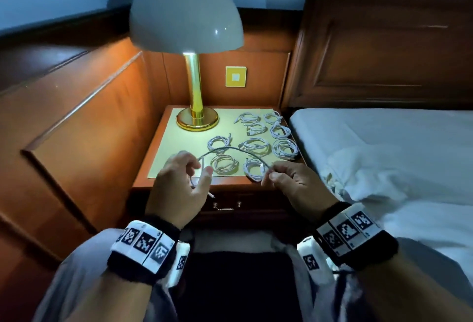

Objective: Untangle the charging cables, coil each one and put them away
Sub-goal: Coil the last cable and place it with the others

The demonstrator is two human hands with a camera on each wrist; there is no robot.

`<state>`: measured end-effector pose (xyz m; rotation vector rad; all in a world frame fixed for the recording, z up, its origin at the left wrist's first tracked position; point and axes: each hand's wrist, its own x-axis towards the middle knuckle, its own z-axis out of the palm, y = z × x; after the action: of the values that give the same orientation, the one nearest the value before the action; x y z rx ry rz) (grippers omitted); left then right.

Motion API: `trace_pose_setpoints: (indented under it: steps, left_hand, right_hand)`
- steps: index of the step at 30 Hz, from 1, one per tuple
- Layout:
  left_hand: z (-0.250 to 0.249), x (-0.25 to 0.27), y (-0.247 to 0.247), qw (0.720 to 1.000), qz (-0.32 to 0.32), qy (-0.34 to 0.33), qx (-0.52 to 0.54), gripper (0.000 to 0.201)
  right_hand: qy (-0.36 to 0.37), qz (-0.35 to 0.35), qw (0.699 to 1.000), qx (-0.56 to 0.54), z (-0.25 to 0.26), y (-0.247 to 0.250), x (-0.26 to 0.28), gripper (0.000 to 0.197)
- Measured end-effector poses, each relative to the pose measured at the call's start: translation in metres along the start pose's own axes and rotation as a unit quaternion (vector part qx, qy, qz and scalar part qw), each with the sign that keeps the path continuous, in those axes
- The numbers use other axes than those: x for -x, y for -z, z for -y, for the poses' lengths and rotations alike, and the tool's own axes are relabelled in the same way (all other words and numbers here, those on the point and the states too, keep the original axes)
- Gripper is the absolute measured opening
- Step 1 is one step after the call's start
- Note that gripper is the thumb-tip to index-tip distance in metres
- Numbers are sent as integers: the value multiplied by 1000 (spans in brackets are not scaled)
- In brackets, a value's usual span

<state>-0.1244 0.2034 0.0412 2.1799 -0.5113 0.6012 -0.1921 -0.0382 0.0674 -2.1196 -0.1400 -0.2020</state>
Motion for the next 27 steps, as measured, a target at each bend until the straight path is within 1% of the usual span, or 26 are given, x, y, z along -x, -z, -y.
trace_pose_setpoints:
  steps: [1,2,4,5,6,7,8,9,10,11,13,14,15,16,18,20,21,22,23,25,26,27]
  left_hand:
    - [-9,1,-8,1000,7,-27,-5,20]
    - [-18,2,-18,999,18,-47,-14,29]
    - [-30,2,-35,996,32,-87,-7,46]
    - [-37,2,-43,993,45,-110,10,50]
    - [-42,3,-50,988,74,-126,43,49]
    - [-45,3,-59,981,110,-130,88,41]
    - [-50,5,-66,971,155,-109,146,26]
    - [-54,5,-73,955,206,-69,203,15]
    - [-58,5,-78,937,245,-12,249,21]
    - [-60,5,-84,919,267,42,288,30]
    - [-62,3,-91,886,286,130,342,41]
    - [-61,0,-94,875,287,160,355,43]
    - [-57,-3,-96,873,282,184,351,43]
    - [-51,-6,-98,881,271,197,334,41]
    - [-40,-13,-99,889,244,212,324,34]
    - [-29,-19,-101,885,224,230,337,24]
    - [-24,-22,-102,888,211,231,337,19]
    - [-19,-25,-104,898,192,224,326,15]
    - [-15,-28,-106,916,168,207,299,13]
    - [-7,-33,-109,954,99,166,229,8]
    - [-4,-35,-110,963,54,163,206,7]
    - [-1,-38,-110,965,5,171,196,7]
  right_hand:
    - [7,2,1000,10,1,3,7,27]
    - [12,4,1000,8,1,6,12,27]
    - [13,2,999,-33,-4,9,21,27]
    - [14,-6,998,-64,-6,12,23,28]
    - [14,-15,995,-99,-10,14,25,29]
    - [6,-21,989,-145,-14,17,25,30]
    - [-9,-23,979,-201,-20,20,23,29]
    - [-30,-21,965,-259,-26,23,21,27]
    - [-54,-21,948,-312,-31,27,19,26]
    - [-77,-25,931,-356,-36,30,16,25]
    - [-110,-58,892,-435,-46,36,12,24]
    - [-128,-81,870,-469,-51,42,8,24]
    - [-146,-101,849,-498,-55,50,5,25]
    - [-165,-111,829,-522,-60,59,1,25]
    - [-196,-104,793,-567,-71,76,-6,21]
    - [-210,-86,771,-595,-81,85,-11,16]
    - [-212,-88,764,-603,-86,86,-14,17]
    - [-213,-96,760,-607,-90,85,-18,20]
    - [-214,-106,759,-605,-94,85,-22,23]
    - [-220,-110,776,-581,-100,84,-30,21]
    - [-233,-95,792,-557,-101,84,-34,17]
    - [-253,-71,810,-524,-102,82,-36,13]
